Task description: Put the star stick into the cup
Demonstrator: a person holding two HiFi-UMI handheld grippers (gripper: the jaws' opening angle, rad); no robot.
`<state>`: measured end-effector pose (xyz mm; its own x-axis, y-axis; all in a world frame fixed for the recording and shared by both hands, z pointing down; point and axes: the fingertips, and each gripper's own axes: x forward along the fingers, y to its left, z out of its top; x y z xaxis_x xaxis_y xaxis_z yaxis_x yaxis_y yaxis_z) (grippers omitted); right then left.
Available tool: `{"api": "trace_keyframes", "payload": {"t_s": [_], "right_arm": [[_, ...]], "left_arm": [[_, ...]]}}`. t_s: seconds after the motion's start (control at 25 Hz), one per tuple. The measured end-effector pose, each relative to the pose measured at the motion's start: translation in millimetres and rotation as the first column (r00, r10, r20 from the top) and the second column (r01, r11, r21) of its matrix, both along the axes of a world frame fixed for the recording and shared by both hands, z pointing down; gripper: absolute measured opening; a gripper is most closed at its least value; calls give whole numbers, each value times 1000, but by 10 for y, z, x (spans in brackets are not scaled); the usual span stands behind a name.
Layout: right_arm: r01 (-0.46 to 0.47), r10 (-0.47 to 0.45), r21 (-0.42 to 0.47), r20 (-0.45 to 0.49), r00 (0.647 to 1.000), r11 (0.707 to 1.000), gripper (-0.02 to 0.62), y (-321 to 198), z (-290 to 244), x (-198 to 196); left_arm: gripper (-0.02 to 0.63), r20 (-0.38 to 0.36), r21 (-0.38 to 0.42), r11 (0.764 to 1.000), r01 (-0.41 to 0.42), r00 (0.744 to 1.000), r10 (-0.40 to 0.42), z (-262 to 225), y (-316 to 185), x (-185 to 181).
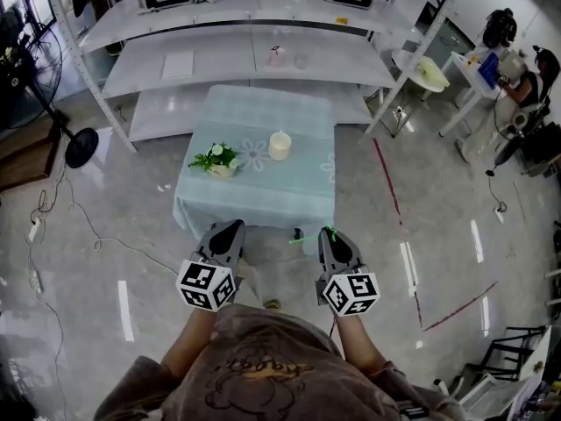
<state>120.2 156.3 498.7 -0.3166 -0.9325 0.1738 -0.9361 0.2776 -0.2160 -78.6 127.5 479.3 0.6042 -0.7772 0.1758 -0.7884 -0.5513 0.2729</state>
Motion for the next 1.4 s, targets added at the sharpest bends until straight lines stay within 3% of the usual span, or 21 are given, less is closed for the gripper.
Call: {"api": "trace_keyframes", "payload": {"t_s": [0.4, 0.88, 1.4], "right_arm": [[-47, 47, 2, 18, 999, 999, 18, -519, 36, 214], [-112, 111, 22, 40, 993, 993, 17, -1547, -32, 374], [-190, 189, 21, 42, 981, 981, 17, -2645, -130, 206]], "left_arm": [[21, 0, 13, 999, -43, 999, 43, -21, -652, 239], [21, 8, 12, 994, -111, 994, 111, -47, -1751, 441], [21, 3, 7, 979, -204, 979, 204, -125, -2928, 389]]}}
